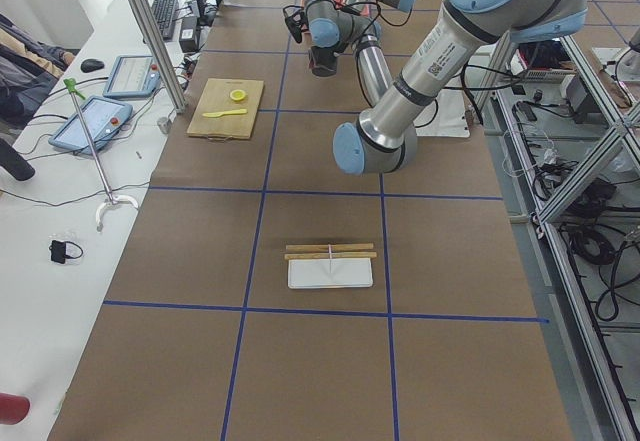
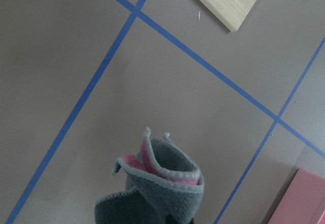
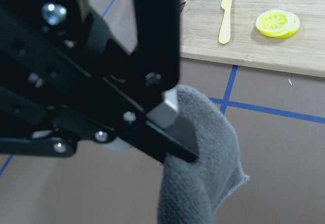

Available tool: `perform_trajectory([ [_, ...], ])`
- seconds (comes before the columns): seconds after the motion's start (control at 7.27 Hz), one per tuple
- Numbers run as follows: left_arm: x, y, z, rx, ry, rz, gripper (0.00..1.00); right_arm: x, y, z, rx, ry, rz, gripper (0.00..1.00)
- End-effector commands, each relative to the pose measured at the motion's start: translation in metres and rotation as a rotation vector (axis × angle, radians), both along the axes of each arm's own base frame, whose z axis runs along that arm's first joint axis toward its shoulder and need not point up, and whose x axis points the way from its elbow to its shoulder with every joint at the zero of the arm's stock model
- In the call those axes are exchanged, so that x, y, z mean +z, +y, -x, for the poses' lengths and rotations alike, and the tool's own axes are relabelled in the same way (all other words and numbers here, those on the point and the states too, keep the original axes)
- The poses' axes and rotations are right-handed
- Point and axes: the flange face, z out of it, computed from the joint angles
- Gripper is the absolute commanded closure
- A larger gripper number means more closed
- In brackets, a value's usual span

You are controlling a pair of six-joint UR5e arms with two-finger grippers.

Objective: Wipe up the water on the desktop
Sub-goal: 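Grasp the grey cloth with the right gripper below the left gripper, then open the left gripper and withdraw it while the right gripper lowers the cloth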

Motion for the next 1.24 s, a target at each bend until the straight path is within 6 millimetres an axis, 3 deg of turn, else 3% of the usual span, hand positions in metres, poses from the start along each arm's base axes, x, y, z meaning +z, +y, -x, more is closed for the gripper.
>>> perform_trajectory([
  [0.0, 0.002, 0.0, 0.0, 0.001, -0.002, 0.001, 1.0, 0.003, 0.001, 0.001, -0.003, -0.007, -0.002, 1.0],
  [0.14, 0.002, 0.001, 0.001, 0.001, 0.002, -0.002, 0.92, 0.001, 0.002, -0.001, -0.001, -0.012, -0.001, 1.0],
  [0.28, 0.001, 0.002, 0.004, 0.0, 0.005, -0.008, 0.63, 0.001, 0.002, -0.002, 0.001, -0.016, 0.003, 1.0],
  [0.41, 0.001, 0.001, 0.006, -0.002, 0.006, -0.02, 0.06, 0.002, 0.002, -0.002, 0.007, -0.02, 0.019, 1.0],
  [0.55, -0.002, -0.013, 0.026, -0.04, 0.011, -0.024, 0.02, 0.004, 0.003, 0.0, 0.008, -0.024, 0.045, 1.0],
  [0.69, 0.012, -0.032, 0.064, -0.092, 0.012, -0.02, 0.02, 0.01, 0.006, 0.008, 0.018, -0.029, 0.11, 1.0],
  [0.83, 0.029, -0.026, 0.085, -0.108, 0.013, -0.026, 0.02, 0.011, 0.012, 0.021, 0.033, -0.057, 0.205, 1.0],
  [0.96, 0.038, -0.028, 0.101, -0.123, 0.01, -0.041, 0.02, 0.015, 0.019, 0.044, 0.059, -0.076, 0.347, 1.0],
  [1.1, 0.055, -0.026, 0.104, -0.122, -0.006, -0.028, 0.02, 0.012, 0.022, 0.075, 0.069, -0.063, 0.418, 1.0],
])
